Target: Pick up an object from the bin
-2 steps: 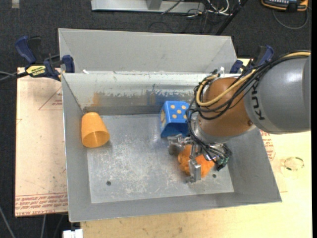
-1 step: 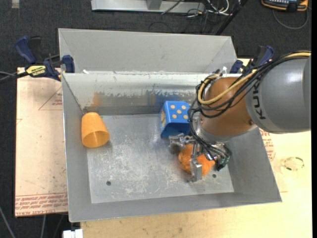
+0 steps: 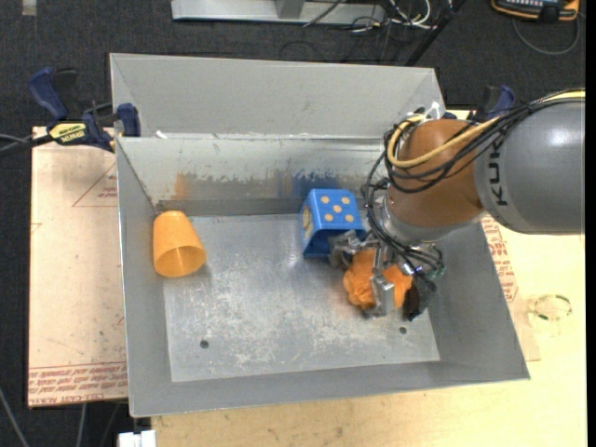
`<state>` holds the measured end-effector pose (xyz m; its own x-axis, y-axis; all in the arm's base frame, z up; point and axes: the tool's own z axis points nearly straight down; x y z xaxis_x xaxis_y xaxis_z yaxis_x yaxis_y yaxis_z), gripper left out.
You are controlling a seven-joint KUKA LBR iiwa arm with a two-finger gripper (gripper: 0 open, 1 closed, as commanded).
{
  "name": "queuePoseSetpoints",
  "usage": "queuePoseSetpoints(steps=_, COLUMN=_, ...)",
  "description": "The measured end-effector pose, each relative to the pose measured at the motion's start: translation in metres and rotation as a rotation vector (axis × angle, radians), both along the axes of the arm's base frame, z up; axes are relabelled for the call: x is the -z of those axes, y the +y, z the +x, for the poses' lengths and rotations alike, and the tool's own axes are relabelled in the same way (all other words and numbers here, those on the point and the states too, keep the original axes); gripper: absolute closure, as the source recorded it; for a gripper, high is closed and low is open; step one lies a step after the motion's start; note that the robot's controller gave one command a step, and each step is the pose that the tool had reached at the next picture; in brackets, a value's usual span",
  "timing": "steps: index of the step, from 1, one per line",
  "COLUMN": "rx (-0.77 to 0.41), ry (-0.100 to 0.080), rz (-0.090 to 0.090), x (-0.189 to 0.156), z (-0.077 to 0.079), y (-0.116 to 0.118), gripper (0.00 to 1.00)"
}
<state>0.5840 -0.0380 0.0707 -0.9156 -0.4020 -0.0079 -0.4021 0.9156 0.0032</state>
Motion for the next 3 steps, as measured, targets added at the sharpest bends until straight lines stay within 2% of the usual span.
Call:
queuePoseSetpoints(steps=1, rx=0.149, ry=0.003, rz=0.004, x=-0.045, z=0.040, y=0.009, gripper=1.00)
queuePoseSetpoints(steps=2, rx=0.150, ry=0.004, rz=0.004, x=-0.045, z=0.040, y=0.009, gripper=1.00)
queuePoseSetpoints(steps=3, rx=0.134, ry=0.000, rz=0.005, x=-0.144, z=0.066, y=0.013, gripper=1.00)
